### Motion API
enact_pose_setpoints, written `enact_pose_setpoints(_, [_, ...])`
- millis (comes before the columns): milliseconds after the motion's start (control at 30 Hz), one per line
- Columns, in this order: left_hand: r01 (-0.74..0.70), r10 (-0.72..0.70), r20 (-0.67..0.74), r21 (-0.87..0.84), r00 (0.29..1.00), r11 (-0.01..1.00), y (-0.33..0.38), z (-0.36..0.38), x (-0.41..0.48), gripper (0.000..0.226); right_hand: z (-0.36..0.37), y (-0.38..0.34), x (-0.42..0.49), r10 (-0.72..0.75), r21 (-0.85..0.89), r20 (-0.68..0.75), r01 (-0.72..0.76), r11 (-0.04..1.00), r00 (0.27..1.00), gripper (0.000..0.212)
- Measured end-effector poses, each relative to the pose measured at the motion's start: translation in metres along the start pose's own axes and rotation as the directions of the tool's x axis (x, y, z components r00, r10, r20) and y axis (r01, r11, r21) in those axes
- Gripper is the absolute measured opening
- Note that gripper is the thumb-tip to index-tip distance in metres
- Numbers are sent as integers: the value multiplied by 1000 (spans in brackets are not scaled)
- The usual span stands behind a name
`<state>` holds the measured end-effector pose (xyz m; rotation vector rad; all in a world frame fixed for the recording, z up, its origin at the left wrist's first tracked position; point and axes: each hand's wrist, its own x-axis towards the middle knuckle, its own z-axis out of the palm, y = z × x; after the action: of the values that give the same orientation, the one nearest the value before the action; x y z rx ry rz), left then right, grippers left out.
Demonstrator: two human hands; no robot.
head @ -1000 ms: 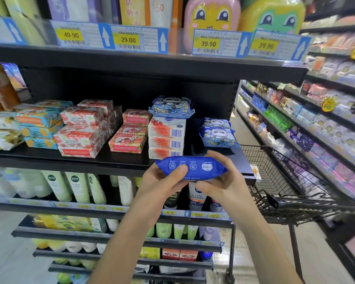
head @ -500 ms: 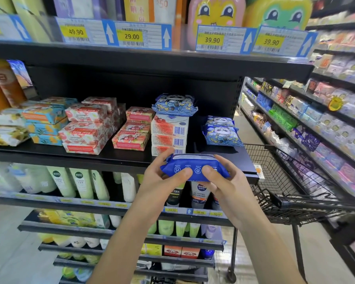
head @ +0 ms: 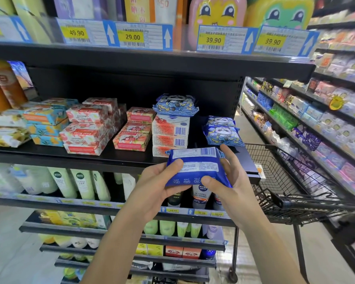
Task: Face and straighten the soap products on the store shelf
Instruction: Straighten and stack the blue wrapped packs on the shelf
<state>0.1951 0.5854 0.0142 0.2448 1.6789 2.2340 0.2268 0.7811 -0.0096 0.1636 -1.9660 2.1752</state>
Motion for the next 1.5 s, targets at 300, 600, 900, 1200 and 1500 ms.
enact_pose_setpoints(300, [-54,55,-19,26,998,998,-10,-5,5,43,1,-15,7,117,-19,-9,-118,993,993,60])
enact_pose_setpoints(600, [-61,61,-22,10,998,998,-9,0,8,41,-3,-18,14,147,-59,-15,-147,987,989,50])
enact_pose_setpoints(900, [-69,69,-12,55,998,996,-6,1,5,43,-9,-18,15,76,-68,-10,-77,995,997,46])
enact_pose_setpoints(1200, [26,-25,53,-19,998,999,-1,6,3,61,-14,-18,10,-144,-148,-10,141,979,990,51])
enact_pose_setpoints(1500, [-112,110,-51,-19,993,994,-1,7,7,53,-14,-19,6,-34,-191,1,34,981,999,70])
